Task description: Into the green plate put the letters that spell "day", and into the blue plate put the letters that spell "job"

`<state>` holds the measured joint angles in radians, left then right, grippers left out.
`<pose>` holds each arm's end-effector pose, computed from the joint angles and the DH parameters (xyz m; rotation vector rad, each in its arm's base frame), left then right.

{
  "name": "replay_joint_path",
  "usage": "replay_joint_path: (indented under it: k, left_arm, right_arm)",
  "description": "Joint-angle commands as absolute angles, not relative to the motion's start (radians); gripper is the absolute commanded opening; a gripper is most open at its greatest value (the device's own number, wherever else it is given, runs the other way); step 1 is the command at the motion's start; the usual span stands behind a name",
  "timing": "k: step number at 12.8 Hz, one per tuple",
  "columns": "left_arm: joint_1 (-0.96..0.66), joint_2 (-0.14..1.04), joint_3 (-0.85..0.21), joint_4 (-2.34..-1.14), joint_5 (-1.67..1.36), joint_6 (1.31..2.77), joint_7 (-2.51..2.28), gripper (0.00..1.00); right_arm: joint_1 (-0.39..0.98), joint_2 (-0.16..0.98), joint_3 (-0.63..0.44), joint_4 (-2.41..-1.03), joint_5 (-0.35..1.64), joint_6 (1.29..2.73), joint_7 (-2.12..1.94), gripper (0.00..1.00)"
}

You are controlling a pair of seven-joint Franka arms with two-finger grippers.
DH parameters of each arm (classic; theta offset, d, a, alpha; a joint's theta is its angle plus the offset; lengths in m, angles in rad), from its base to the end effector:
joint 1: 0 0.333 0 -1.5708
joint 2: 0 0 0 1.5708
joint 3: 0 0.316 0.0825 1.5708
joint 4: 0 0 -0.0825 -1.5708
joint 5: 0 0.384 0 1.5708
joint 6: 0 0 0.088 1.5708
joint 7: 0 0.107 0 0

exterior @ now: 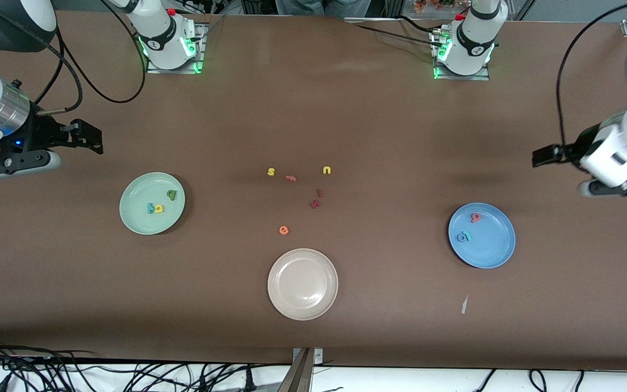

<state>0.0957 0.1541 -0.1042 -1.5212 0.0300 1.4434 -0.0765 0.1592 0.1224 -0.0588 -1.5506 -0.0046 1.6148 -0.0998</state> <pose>0.5815 0.0028 0.5507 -3.0954 -0.1049 0.3582 0.5893 0.0608 0.5676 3.1127 0.3135 -0.0907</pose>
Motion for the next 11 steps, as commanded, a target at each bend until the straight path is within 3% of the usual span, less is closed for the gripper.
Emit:
replay_joint_path:
  k: [1, 5, 9, 11]
  left_arm:
    - [0.103, 0.126, -0.103, -1.456, 0.008, 1.35, -0.046, 1.0]
    - [0.11, 0.082, -0.107, -1.566, 0.008, 1.506, -0.026, 1.0]
    - [0.133, 0.092, -0.12, -1.568, 0.008, 1.532, -0.028, 1.0]
    - [0.193, 0.11, -0.181, -1.566, 0.009, 1.545, -0.028, 1.0]
  right_arm:
    - [0.155, 0.137, -0.06, -1.519, 0.009, 1.594, -0.123, 1.0]
    - [0.153, 0.135, -0.061, -1.519, 0.008, 1.594, -0.123, 1.0]
    - [0.153, 0.135, -0.06, -1.519, 0.009, 1.595, -0.123, 1.0]
    - [0.155, 0.137, -0.06, -1.517, 0.011, 1.598, -0.123, 1.0]
